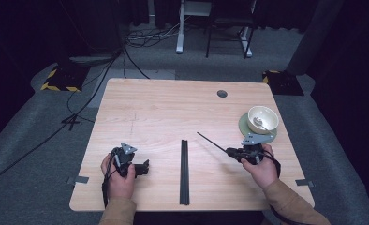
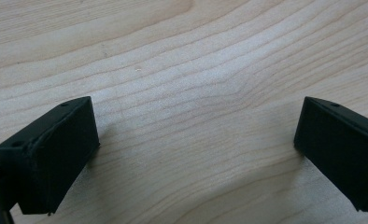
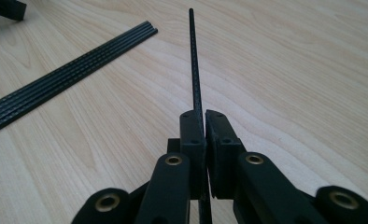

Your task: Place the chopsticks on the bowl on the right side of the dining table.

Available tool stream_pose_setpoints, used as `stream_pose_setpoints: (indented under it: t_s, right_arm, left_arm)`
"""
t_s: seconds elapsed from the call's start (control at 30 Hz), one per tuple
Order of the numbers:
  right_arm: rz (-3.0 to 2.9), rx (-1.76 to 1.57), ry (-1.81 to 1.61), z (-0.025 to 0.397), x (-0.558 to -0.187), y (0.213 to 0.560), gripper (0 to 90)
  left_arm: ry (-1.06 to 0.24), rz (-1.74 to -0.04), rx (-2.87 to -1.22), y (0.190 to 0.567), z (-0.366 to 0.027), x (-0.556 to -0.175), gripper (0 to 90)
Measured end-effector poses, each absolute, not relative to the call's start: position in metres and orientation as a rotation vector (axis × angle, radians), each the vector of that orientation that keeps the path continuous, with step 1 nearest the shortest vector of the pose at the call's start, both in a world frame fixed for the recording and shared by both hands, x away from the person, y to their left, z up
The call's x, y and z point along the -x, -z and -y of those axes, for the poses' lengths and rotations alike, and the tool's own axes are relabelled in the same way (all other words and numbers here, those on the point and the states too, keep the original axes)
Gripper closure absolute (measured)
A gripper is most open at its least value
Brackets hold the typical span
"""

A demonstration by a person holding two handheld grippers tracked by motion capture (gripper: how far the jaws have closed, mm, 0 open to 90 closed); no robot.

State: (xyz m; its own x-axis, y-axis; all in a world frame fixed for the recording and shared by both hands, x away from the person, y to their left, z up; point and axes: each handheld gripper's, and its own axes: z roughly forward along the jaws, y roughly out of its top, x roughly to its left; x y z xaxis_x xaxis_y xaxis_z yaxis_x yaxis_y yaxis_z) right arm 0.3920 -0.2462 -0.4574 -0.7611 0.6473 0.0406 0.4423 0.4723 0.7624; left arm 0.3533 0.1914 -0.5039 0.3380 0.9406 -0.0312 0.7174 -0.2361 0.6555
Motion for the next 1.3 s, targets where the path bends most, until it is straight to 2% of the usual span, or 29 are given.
stream_pose_setpoints:
  t_s: [0.57,1.3]
  right_arm:
    - [-2.453,-0.865,-1.221,0.259,-0.397,0.417,86.7]
    - [-2.392,-0.822,-1.294,0.291,-0.422,0.362,86.7]
  left_arm:
    - [-0.502,-1.437,-2.038,0.504,-0.191,-0.354,0.1]
    - [-0.502,-1.435,-2.037,0.504,-0.191,-0.354,0.1]
